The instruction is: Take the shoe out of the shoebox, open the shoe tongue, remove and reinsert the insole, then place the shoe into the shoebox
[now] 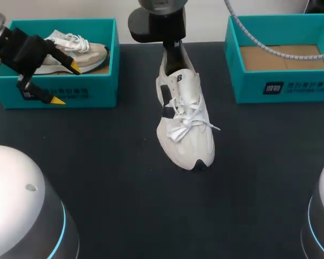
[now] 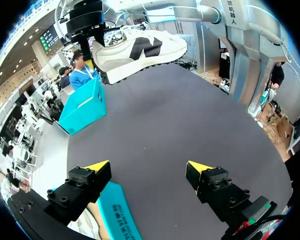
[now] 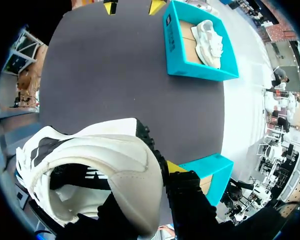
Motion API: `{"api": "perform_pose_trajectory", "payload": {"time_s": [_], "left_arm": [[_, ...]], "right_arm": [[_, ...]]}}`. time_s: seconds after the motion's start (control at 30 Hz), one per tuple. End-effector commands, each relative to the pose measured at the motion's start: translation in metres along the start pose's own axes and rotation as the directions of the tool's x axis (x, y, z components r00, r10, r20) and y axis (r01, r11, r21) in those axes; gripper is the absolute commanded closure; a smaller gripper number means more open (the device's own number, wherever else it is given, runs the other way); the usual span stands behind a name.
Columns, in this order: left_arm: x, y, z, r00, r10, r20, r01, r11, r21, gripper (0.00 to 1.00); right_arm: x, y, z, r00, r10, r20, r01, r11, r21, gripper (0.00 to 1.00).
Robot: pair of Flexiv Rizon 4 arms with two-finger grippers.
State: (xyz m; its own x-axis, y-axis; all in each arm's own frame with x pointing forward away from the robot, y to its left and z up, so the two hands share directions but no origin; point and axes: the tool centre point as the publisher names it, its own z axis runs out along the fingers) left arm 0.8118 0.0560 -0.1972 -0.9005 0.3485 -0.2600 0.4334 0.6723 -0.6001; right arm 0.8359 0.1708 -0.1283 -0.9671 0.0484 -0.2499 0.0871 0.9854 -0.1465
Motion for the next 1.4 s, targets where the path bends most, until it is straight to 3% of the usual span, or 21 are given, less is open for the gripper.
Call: {"api": "perform_pose_trajectory", "payload": {"time_s": [0.03,0.77,1.3,1.4], "left_arm": [[0.001,0.0,-0.001,1.0,0.0,-0.001,0.0,1.0,-0.003,0.0],[0.001,0.0,-0.001,1.0,0.0,-0.001,0.0,1.0,-0.003,0.0],[0.001,0.0,-0.001,1.0,0.0,-0.001,0.0,1.0,-0.003,0.0],[0.001,0.0,-0.001,1.0,0.0,-0.001,0.0,1.0,-0.003,0.0]], "right_arm": [[-0.017,-0.025,0.006,1.0,0.014,-0.015,-0.014,1.0,0.005,1.0],[-0.15,-0.251,0.084,0.997,0.066,-0.043,-0.065,0.997,0.042,1.0],[-0.15,-0.251,0.084,0.997,0.066,-0.043,-0.065,0.997,0.042,1.0],[-0.157,-0.276,0.101,0.99,0.13,-0.056,-0.125,0.989,0.079,1.0]]}}
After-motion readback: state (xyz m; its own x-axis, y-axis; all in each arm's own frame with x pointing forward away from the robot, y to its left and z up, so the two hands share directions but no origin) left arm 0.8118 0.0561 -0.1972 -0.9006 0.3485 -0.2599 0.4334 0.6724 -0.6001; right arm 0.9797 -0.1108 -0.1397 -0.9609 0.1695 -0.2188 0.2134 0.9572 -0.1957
